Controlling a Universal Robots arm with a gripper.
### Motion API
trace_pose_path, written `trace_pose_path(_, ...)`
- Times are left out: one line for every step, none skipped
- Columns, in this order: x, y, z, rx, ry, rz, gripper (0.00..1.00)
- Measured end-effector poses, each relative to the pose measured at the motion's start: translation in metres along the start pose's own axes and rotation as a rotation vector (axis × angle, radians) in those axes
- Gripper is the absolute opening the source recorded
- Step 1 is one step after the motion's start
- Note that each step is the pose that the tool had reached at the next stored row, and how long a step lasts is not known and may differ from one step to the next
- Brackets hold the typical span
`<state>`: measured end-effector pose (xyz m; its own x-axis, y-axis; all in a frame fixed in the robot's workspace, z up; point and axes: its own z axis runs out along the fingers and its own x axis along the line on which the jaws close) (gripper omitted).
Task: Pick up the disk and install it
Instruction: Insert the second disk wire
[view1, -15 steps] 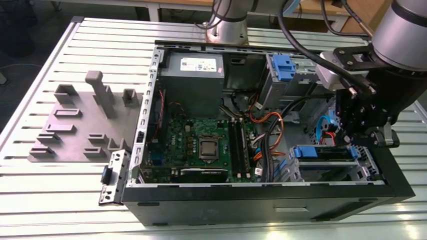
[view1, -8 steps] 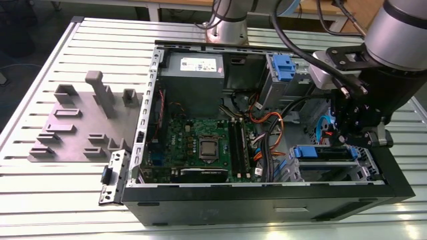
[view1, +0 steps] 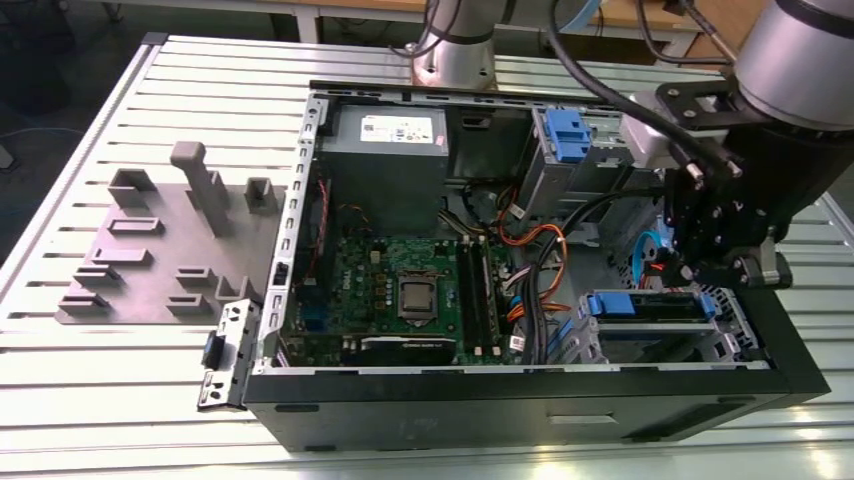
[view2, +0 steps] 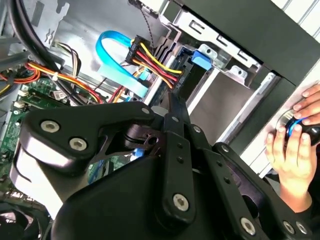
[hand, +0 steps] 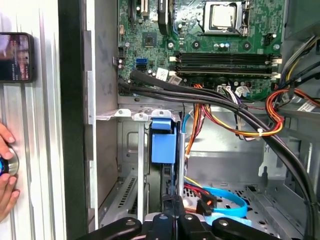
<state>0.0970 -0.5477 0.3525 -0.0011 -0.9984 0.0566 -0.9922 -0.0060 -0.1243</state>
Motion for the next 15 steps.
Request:
trace_pose_path(-0.0004, -0.0003, -0.0024, -0.0009, -0.0001, 0.0, 0.11)
trace_pose_path(-0.0008, -0.0005, -0.0046, -0.0026, -0.0001, 0.0, 0.11)
trace_pose_path(-0.0011, -0.0009, -0.0067, -0.0054, -0.0001, 0.0, 0.11)
trace_pose_path(-0.0013, -0.0011, -0.0077, -0.0096, -0.0001, -0.001, 0.11)
trace_pose_path(-0.0014, -0.0015, -0.0082, -0.016, -0.0006, -0.001, 0.11)
trace_pose_path(-0.0015, -0.0021, -0.0083, -0.0251, -0.0016, -0.001, 0.11)
trace_pose_path(-0.0016, -0.0027, -0.0085, -0.0331, -0.0023, -0.002, 0.11)
trace_pose_path(-0.0017, -0.0033, -0.0086, -0.0423, -0.0033, -0.002, 0.11)
trace_pose_path(-0.0024, -0.0035, -0.0085, -0.0468, -0.005, -0.002, 0.11)
trace_pose_path(-0.0033, -0.0039, -0.0086, -0.0506, -0.0058, -0.002, 0.11)
trace_pose_path(-0.0041, -0.0042, -0.0087, -0.0544, -0.0065, -0.002, 0.11)
trace_pose_path(-0.0049, -0.0044, -0.0088, -0.0568, -0.0069, -0.002, 0.11)
trace_pose_path(-0.006, -0.0045, -0.0091, -0.0582, -0.0068, -0.002, 0.11)
trace_pose_path(-0.007, -0.0046, -0.0093, -0.0592, -0.0068, -0.002, 0.11)
trace_pose_path(-0.0082, -0.0048, -0.0096, -0.06, -0.0069, -0.002, 0.11)
